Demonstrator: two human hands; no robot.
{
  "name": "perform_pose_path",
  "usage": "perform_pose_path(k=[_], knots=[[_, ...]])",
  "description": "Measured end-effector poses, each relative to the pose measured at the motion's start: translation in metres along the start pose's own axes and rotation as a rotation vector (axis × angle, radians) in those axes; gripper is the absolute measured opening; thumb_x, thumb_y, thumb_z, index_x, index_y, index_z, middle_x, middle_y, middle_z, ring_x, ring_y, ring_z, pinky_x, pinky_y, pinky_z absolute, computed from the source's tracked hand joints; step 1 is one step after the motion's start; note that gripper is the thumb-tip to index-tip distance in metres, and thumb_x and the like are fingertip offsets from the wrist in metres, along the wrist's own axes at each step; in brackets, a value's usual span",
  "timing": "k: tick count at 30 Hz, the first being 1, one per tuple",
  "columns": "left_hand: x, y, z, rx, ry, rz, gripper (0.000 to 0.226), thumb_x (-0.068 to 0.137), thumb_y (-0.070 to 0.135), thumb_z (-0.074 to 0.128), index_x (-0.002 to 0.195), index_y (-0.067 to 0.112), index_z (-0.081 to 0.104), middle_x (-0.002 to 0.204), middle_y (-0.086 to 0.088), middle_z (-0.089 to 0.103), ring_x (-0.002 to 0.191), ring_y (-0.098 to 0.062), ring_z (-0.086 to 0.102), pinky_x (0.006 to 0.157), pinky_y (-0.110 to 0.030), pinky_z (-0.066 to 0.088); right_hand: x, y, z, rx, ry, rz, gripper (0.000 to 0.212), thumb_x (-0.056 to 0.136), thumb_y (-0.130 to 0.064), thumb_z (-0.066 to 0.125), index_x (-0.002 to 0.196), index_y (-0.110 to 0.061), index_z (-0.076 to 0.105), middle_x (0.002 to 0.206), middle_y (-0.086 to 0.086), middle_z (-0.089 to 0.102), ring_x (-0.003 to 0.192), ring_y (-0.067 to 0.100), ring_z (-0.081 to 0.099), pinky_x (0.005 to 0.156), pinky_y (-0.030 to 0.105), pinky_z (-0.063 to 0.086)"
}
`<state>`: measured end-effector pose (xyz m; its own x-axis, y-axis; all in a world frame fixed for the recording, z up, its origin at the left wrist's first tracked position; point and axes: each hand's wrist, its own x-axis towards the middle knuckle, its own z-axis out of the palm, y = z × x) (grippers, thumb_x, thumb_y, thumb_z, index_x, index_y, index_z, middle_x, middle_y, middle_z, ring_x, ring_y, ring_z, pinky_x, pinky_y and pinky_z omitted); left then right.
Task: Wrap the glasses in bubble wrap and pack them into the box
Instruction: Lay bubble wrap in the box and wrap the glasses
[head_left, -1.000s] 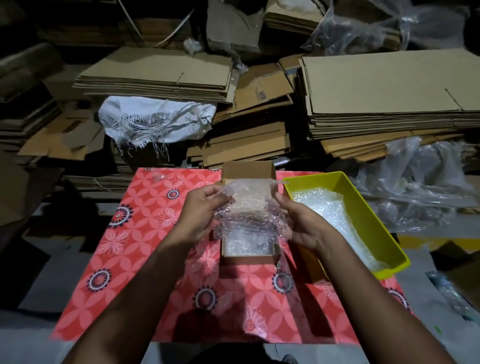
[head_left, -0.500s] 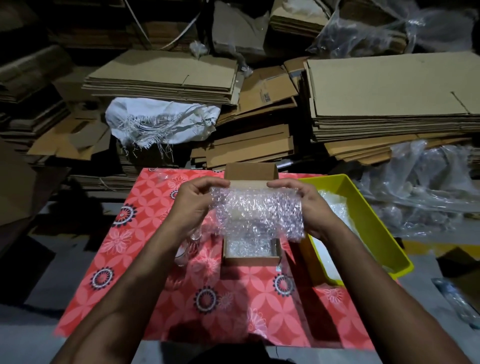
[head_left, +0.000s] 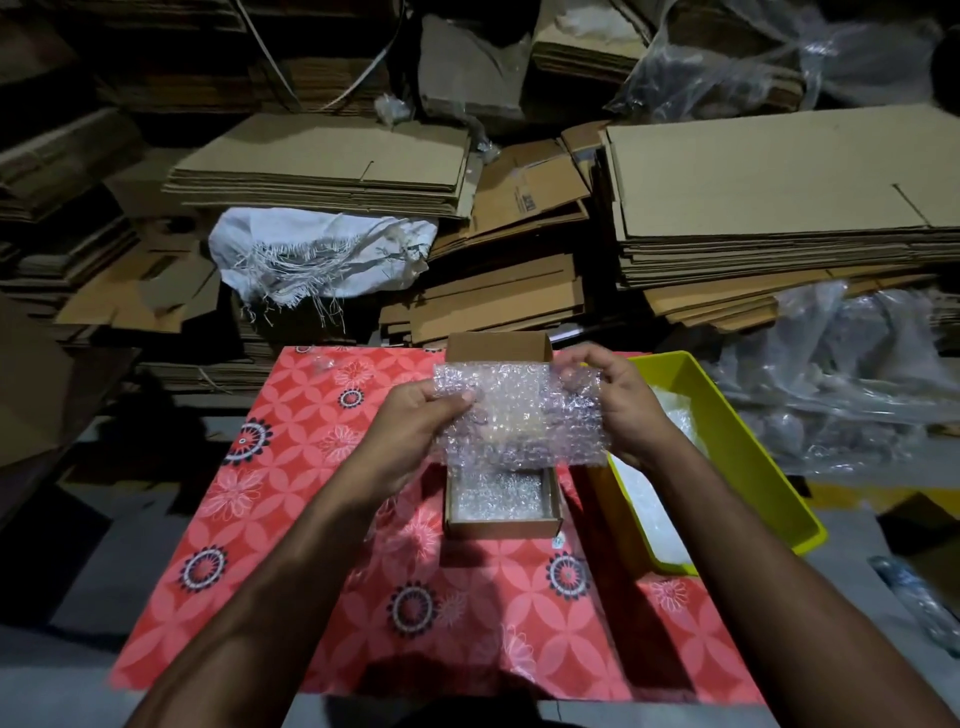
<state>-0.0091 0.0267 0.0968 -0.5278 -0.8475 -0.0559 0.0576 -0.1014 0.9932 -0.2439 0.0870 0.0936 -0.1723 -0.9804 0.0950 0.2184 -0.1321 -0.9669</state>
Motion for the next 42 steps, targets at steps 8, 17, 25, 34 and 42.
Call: perform_pose_path(k=[8, 17, 25, 34, 42], knots=[[0.005, -0.006, -0.009, 0.044, 0.156, 0.029, 0.011, 0.09, 0.008, 0.068, 0.1, 0.004, 0.072, 0.094, -0.004, 0.078, 0.092, -0.013, 0.072, 0.084, -0.025, 0.054, -0.012, 0.03, -0.015, 0.009, -0.11, 0.347, 0.069, 0.063, -0.057, 0.086, 0.104, -0.007, 0.064, 0.094, 0.017, 0.063, 0.084, 0.029, 0.06, 0.08, 0.042, 0.047], [-0.004, 0.005, -0.018, 0.087, 0.072, 0.107, 0.03, 0.073, -0.01, 0.075, 0.085, 0.017, 0.077, 0.087, 0.003, 0.077, 0.083, -0.009, 0.072, 0.071, -0.023, 0.058, -0.014, 0.014, -0.011, -0.045, -0.069, 0.164, 0.025, 0.091, 0.006, 0.06, 0.101, -0.011, 0.077, 0.101, 0.02, 0.067, 0.072, 0.026, 0.065, 0.051, 0.028, 0.058], [-0.002, -0.001, -0.026, 0.209, 0.06, 0.27, 0.062, 0.074, -0.029, 0.05, 0.071, 0.025, 0.08, 0.092, 0.002, 0.076, 0.1, -0.012, 0.068, 0.089, -0.023, 0.051, -0.017, 0.014, -0.004, 0.183, -0.013, 0.215, 0.044, 0.09, 0.009, 0.034, 0.07, -0.002, 0.07, 0.088, 0.015, 0.061, 0.069, 0.027, 0.066, 0.052, 0.03, 0.06], [-0.006, -0.01, -0.028, 0.137, 0.068, 0.242, 0.02, 0.081, -0.007, 0.074, 0.094, 0.007, 0.074, 0.104, 0.0, 0.074, 0.097, -0.01, 0.068, 0.081, -0.024, 0.054, -0.012, 0.015, -0.003, -0.27, 0.083, 0.015, 0.027, 0.078, 0.0, 0.081, 0.075, -0.005, 0.055, 0.069, 0.014, 0.046, 0.061, 0.017, 0.054, 0.058, 0.025, 0.054], [-0.006, -0.024, -0.023, 0.084, 0.029, -0.019, 0.031, 0.083, 0.015, 0.077, 0.114, 0.011, 0.071, 0.102, -0.003, 0.075, 0.094, -0.017, 0.07, 0.087, -0.034, 0.058, -0.017, 0.014, -0.003, -0.312, 0.102, 0.064, 0.038, 0.07, -0.015, 0.091, 0.102, -0.022, 0.071, 0.096, 0.015, 0.066, 0.084, 0.02, 0.066, 0.071, 0.033, 0.058]])
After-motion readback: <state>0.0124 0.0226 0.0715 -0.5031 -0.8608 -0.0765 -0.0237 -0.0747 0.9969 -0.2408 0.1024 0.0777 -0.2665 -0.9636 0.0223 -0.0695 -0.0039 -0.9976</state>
